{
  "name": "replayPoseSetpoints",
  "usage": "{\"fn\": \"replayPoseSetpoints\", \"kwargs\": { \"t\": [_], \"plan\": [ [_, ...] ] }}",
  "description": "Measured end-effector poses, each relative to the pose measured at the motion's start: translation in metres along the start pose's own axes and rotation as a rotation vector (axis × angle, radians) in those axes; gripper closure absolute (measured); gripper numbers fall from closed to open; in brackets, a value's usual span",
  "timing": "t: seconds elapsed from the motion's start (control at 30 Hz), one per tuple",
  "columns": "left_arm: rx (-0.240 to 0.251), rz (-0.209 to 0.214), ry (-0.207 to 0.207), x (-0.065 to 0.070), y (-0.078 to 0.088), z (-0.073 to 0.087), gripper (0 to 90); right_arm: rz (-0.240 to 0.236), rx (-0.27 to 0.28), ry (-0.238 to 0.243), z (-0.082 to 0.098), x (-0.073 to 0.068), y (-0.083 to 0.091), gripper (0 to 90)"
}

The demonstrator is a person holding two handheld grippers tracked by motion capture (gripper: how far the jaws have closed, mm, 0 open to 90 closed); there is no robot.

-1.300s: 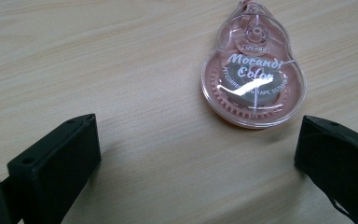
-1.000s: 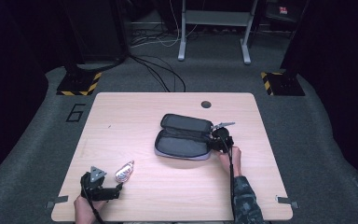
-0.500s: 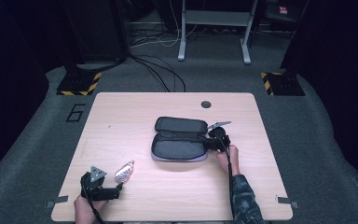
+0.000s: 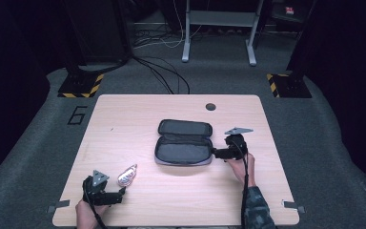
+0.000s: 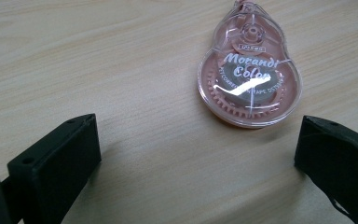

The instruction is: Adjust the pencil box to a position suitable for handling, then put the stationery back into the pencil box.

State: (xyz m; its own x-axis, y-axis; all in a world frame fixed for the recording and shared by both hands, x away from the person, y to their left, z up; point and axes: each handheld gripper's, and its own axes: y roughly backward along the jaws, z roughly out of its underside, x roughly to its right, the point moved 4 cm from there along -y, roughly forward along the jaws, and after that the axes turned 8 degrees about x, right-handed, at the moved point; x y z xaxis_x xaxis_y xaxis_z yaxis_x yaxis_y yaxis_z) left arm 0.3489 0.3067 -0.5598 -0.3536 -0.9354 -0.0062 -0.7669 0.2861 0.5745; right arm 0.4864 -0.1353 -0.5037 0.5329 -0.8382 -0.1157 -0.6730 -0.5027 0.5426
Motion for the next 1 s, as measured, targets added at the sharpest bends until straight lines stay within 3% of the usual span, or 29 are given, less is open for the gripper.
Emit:
{"fn": "replayPoseSetpoints", "kwargs": {
  "t": [0.2,0.3,0.33,0.4,0.53,0.77,1.0],
  "plan": [
    [0.0,0.001,0.0,0.0,0.0,0.0,0.1,0.049,0.02,0.005,0.018,0.01,0.035,11.9],
    [0.0,0.0,0.0,0.0,0.0,0.0,0.1,0.07,0.016,-0.004,0.028,0.014,0.044,10.3],
    [-0.006,0.005,-0.001,0.0,0.0,0.0,0.1,0.098,0.002,-0.012,0.04,0.018,0.053,8.3],
    [-0.001,0.0,-0.001,0.0,0.0,0.0,0.1,0.112,-0.003,-0.007,0.044,0.02,0.055,7.5],
    [0.0,0.0,0.0,0.0,0.0,0.0,0.1,0.175,-0.031,-0.003,0.071,0.032,0.068,3.4],
    [0.0,0.0,0.0,0.0,0.0,0.0,0.1,0.226,-0.037,-0.043,0.092,0.045,0.077,1.7],
    [-0.001,-0.001,0.0,0.0,0.0,0.0,0.0,0.26,-0.054,-0.02,0.101,0.051,0.076,0.6]
  ]
}}
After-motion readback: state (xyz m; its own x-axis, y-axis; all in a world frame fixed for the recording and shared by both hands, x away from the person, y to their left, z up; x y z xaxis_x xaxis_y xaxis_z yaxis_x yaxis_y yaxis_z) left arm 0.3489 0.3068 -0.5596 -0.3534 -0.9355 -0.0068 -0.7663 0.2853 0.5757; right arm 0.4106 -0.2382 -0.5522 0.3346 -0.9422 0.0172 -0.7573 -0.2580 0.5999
